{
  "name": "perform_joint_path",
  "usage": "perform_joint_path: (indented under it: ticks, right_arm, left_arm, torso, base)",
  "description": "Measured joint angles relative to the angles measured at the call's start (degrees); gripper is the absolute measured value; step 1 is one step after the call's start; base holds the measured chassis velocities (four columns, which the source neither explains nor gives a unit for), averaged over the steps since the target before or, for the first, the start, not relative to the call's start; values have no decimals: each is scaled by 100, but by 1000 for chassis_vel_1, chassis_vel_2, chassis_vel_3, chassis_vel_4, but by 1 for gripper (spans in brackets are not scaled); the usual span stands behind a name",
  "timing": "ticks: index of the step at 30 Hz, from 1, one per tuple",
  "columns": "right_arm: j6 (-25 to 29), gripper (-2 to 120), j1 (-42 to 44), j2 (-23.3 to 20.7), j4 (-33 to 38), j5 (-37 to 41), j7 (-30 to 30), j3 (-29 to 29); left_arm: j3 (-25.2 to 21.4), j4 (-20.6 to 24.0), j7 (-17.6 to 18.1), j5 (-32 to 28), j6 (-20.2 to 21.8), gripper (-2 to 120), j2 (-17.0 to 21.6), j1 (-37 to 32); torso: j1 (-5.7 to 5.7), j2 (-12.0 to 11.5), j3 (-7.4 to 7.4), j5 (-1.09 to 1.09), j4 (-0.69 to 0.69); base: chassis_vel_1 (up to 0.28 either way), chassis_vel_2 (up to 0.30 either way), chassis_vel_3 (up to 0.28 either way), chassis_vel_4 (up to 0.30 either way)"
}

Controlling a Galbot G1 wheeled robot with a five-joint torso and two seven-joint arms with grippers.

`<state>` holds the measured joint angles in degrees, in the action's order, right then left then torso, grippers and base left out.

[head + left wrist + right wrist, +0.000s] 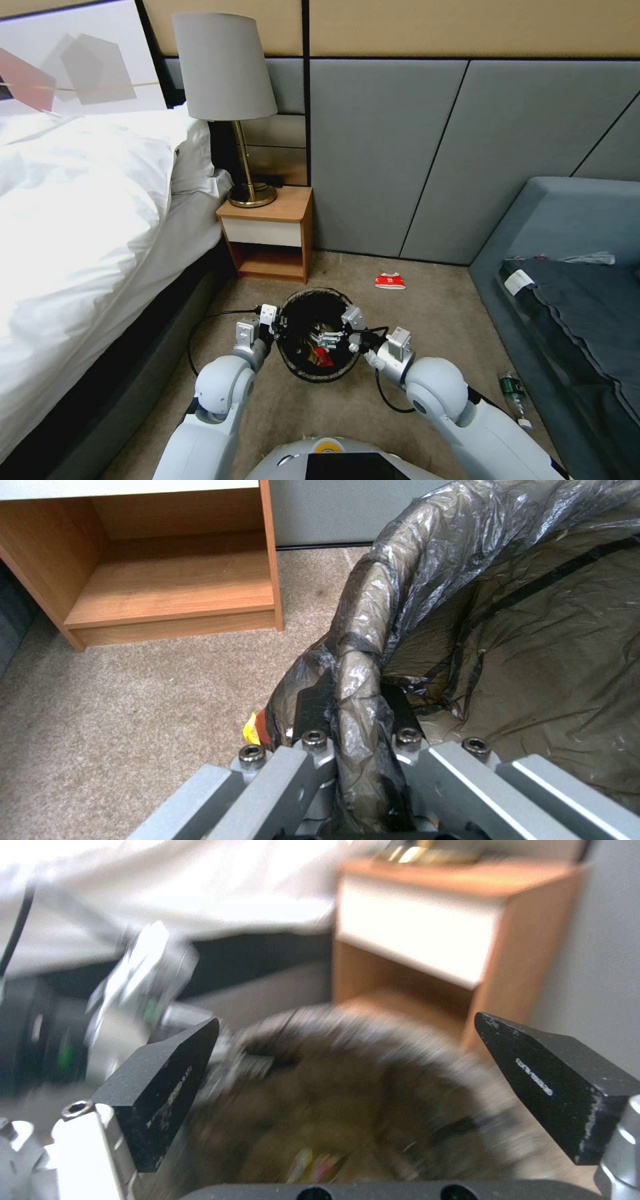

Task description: Pick up the trash bin, then pick up the garbage from the floor and place it into the trash bin.

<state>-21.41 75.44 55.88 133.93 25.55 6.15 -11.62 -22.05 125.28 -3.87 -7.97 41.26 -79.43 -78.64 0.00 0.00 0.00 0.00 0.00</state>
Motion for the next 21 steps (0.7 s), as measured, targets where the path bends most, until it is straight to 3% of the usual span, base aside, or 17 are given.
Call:
perform_joint_path:
  ticks: [11, 21]
  right_arm:
    - [335, 100, 276, 349, 525, 266, -889, -693]
    - [782, 100, 589, 1157, 329, 27, -1270, -2080]
  left_arm:
    - [-39, 0, -23, 60, -16, 1, 2, -29]
    - [-113, 4, -122, 203, -17, 1, -2, -59]
  torso:
    - [0, 0, 0, -1, 1]
    - [0, 0, 0, -1, 2]
  base:
    - [0, 0, 0, 0]
    - [0, 0, 0, 0]
